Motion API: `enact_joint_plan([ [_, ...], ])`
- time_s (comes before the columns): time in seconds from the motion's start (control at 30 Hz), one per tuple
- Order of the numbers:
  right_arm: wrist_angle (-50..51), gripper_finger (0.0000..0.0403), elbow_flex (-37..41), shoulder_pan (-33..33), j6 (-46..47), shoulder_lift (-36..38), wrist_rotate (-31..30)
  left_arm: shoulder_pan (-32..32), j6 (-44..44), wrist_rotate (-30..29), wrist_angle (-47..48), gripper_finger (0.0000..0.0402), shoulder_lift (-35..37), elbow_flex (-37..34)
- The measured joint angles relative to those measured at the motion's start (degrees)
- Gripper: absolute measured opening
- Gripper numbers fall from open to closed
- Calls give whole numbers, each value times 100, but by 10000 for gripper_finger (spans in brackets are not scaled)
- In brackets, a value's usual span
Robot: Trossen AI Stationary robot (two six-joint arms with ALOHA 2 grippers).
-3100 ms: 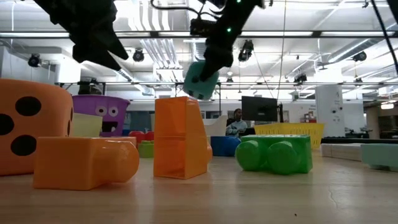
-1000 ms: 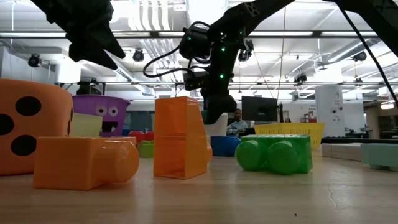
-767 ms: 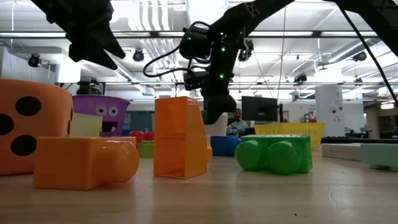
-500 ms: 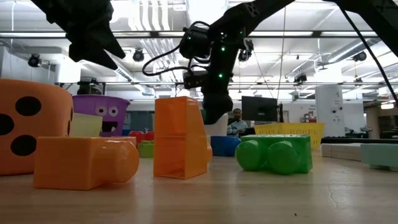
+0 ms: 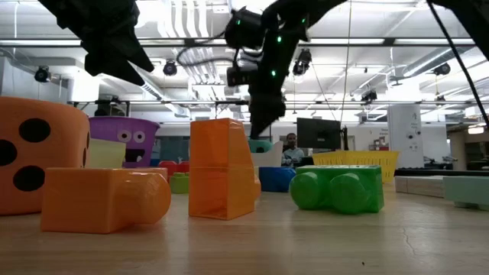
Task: Pick & Place Toys
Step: Put the blue dice into the white bin, then put the red game piece into the light yellow bin
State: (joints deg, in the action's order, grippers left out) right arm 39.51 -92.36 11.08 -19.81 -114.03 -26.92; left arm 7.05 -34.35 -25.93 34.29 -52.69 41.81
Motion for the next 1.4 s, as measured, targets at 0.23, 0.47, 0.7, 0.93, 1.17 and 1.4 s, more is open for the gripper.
enact_joint_plan([
  [0.23, 4, 398, 14, -134, 618, 751, 5, 2, -148, 6, -149, 283, -76, -61],
  [0.47, -3, 398, 884, -486, 2005, 1980, 470, -68, 12, 533, -196, 283, -566, 24],
  [0.7, -847, 399, 2378, -1149, 3138, 3011, 808, -168, 93, 758, -29, 283, -1196, 458],
  [0.93, -1944, 399, 3409, -1926, 3880, 3670, 694, -283, 70, 869, 69, 283, -1958, 837],
  [1.17, -2052, 399, 4079, -2396, 4267, 4349, -9, -383, 65, 1490, 241, 283, -2627, 1081],
  [1.4, -2553, 399, 4463, -2484, 4299, 4829, -308, -400, -207, 1695, 995, 283, -3192, 1475],
])
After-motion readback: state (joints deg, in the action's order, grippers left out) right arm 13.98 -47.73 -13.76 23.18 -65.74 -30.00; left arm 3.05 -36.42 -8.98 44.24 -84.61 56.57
